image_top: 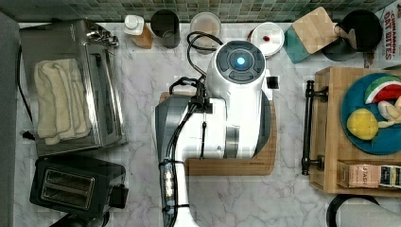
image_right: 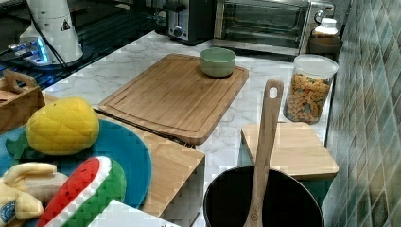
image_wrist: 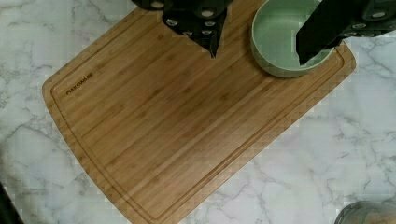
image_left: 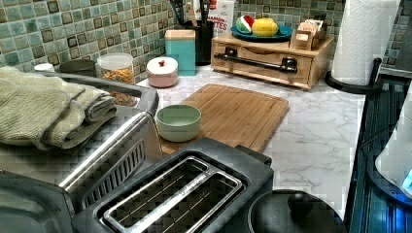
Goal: Open the drawer.
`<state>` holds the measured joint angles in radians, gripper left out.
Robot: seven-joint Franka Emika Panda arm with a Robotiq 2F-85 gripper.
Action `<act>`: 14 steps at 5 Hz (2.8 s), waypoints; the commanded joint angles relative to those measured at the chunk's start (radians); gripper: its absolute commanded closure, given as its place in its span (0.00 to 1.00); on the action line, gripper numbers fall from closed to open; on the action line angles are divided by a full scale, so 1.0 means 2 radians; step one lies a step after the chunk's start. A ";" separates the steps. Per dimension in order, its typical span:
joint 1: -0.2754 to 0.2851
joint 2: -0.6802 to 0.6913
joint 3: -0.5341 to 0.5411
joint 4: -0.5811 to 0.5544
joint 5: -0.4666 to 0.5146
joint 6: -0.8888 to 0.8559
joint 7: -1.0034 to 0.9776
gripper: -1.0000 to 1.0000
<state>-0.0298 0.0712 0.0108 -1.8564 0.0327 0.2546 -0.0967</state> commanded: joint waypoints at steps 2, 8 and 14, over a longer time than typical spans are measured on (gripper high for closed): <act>-0.007 0.025 -0.008 0.006 -0.072 0.001 -0.049 0.00; -0.110 0.065 -0.066 -0.050 -0.156 0.196 -0.364 0.00; -0.140 0.097 -0.063 -0.120 -0.195 0.313 -0.404 0.00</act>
<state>-0.3098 0.2512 -0.1005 -2.1426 -0.3235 0.8867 -0.8721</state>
